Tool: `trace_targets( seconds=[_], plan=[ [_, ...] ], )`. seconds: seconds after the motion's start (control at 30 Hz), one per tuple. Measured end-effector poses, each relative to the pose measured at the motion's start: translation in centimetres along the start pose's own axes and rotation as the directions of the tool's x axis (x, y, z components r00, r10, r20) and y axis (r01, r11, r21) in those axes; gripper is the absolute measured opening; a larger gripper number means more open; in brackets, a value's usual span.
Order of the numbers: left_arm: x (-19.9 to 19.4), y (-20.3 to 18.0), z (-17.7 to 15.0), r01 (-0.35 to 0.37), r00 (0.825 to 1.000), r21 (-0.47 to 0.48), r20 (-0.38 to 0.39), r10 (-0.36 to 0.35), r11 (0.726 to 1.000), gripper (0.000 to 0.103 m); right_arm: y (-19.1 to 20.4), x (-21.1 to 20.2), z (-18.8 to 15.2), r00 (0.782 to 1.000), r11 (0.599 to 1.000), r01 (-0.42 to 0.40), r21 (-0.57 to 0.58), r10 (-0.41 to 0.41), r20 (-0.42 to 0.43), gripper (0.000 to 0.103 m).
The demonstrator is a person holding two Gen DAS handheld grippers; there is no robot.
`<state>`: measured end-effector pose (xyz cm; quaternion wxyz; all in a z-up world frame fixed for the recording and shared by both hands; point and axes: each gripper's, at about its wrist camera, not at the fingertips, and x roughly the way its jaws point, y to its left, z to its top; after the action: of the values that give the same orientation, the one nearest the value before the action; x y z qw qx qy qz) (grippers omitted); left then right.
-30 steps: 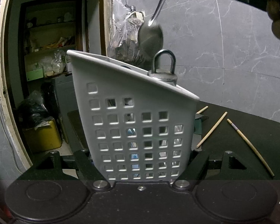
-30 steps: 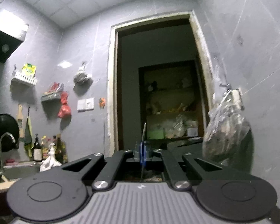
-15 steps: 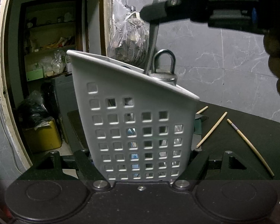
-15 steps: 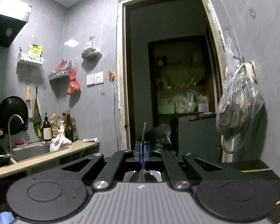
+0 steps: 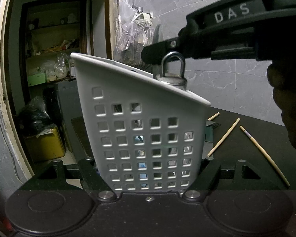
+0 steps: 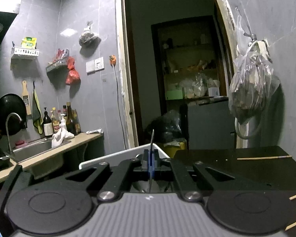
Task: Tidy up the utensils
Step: 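Lower the small spoon into the caddy and open the right gripper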
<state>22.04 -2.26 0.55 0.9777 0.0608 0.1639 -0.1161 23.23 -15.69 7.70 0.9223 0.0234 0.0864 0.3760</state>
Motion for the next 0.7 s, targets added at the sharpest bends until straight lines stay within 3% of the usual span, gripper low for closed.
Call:
trace_targets(
  seconds=[0.7],
  plan=[
    [0.0, 0.0, 0.0, 0.001, 1.000, 0.000, 0.000, -0.001, 1.000, 0.077, -0.4, 1.3, -1.3, 0.997, 1.000, -0.004, 0.016, 0.005, -0.076, 0.003]
  ],
)
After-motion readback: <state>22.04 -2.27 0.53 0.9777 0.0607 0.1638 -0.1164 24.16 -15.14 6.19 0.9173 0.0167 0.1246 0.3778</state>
